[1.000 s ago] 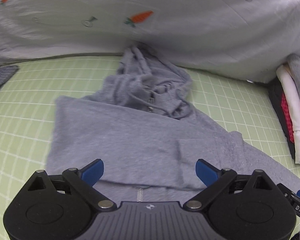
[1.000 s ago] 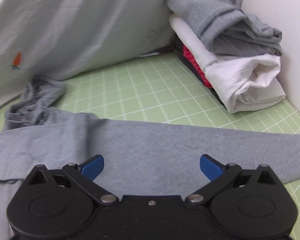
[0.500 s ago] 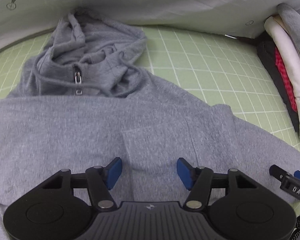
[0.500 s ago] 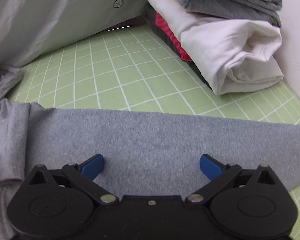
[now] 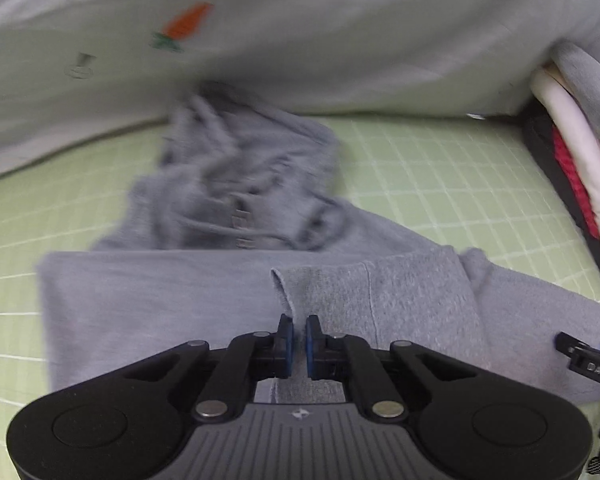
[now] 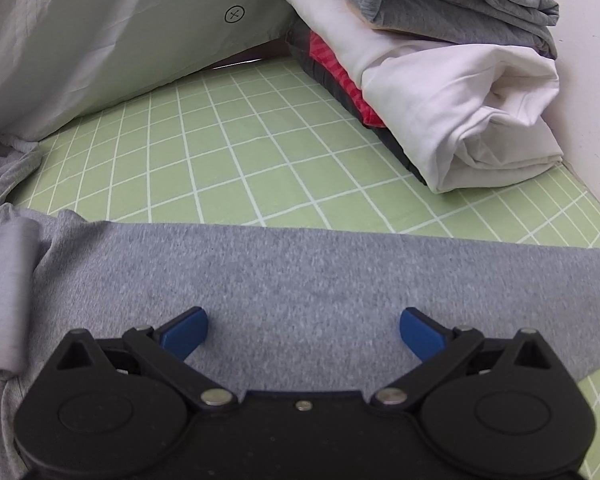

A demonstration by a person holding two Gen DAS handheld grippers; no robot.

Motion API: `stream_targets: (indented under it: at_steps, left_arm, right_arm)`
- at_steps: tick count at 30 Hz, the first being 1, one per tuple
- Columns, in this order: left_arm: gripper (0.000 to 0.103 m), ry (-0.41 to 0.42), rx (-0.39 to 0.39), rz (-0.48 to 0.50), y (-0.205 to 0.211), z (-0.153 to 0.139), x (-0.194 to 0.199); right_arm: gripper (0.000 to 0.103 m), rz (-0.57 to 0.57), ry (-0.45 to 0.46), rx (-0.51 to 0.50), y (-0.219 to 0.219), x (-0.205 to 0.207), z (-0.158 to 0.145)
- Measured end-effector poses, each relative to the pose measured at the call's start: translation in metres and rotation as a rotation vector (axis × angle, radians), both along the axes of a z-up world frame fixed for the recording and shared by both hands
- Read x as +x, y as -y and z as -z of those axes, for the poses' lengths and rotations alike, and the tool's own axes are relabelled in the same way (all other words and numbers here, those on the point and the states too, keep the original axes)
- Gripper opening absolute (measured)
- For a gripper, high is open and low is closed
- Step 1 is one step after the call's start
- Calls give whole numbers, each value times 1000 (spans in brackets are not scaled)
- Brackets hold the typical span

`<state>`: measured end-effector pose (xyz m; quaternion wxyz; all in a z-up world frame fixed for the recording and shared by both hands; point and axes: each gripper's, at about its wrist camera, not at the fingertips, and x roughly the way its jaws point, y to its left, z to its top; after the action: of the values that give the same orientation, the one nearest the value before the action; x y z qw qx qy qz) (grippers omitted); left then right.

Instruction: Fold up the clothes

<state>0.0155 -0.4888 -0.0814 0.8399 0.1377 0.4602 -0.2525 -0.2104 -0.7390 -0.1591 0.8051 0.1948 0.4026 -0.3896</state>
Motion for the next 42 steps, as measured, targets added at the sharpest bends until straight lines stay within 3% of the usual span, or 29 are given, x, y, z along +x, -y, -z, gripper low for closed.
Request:
stream_targets:
  at_steps: [5, 9, 14, 17, 19, 21, 25, 30, 34, 39, 42]
  left_arm:
    - [8, 18, 68, -225, -67, -4, 38]
    - [14, -22, 119, -338, -100, 15, 60]
    - [32, -68, 149, -372, -105, 41, 64]
    - [56, -67, 152, -389, -107, 40, 62]
    - [61, -81, 81, -392, -114, 30, 59]
    - [62, -77, 14, -378, -121, 13, 52]
    - [79, 29, -46, -321, -135, -26, 24]
    - [92, 85, -119, -255, -163, -51, -10]
    - [93, 82, -171, -209, -183, -60, -31]
    - [95, 72, -199, -90, -189, -57, -52]
    - [95, 44, -213, -58, -186, -58, -61]
  right_arm:
    - [103, -10, -7, 4, 1, 2, 0]
    - [103, -14, -10, 2, 1, 4, 0]
    - [103, -6, -21, 4, 1, 6, -1]
    - [103, -13, -57, -12, -3, 11, -6]
    - [103, -41, -86, -46, -15, 16, -14]
    - [103, -51, -55, -70, -30, 15, -28]
    - [103, -73, 57, -58, -69, 8, -56]
    - [103, -158, 74, -90, -125, 5, -78]
    - [103, -180, 76, -106, -165, 1, -90]
    - [103, -144, -9, -204, -202, -5, -100]
    - [103, -134, 44, -167, -209, -23, -112]
